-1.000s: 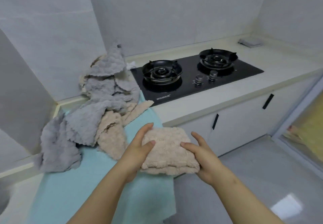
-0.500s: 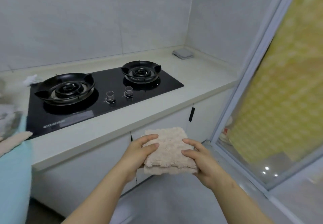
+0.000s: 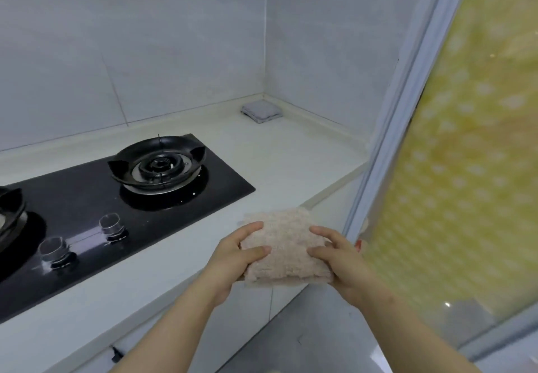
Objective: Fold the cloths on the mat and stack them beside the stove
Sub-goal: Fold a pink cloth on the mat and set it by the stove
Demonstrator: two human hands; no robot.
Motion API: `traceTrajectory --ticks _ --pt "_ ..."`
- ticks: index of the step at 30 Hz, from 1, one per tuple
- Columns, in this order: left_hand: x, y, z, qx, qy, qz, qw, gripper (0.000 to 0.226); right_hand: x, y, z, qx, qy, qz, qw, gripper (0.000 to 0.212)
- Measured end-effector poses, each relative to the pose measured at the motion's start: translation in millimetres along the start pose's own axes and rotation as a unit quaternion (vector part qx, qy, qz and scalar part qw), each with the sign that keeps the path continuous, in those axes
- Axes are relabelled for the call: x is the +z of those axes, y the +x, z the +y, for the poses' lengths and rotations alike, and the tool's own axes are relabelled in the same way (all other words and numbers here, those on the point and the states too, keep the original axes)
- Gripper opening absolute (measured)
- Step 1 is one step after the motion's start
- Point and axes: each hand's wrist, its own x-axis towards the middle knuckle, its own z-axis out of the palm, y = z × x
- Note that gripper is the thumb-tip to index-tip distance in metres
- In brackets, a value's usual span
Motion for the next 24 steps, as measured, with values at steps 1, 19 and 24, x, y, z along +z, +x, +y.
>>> traceTrajectory --ticks 1,19,24 --pt "1 25 7 0.004 -0.001 0.0 1.0 0.044 -1 22 -12 0.0 -0.001 0.001 1.0 0.033" --pt "-13 318 75 0.0 -0.001 0.113 0.994 0.06 8 344 -117 0.012 -0.073 -0.071 0.995 0.037" --pt "-23 369 85 -0.022 -0.038 0.182 0.982 0.064 24 422 -149 0.003 -0.156 -0.145 0.977 0.037"
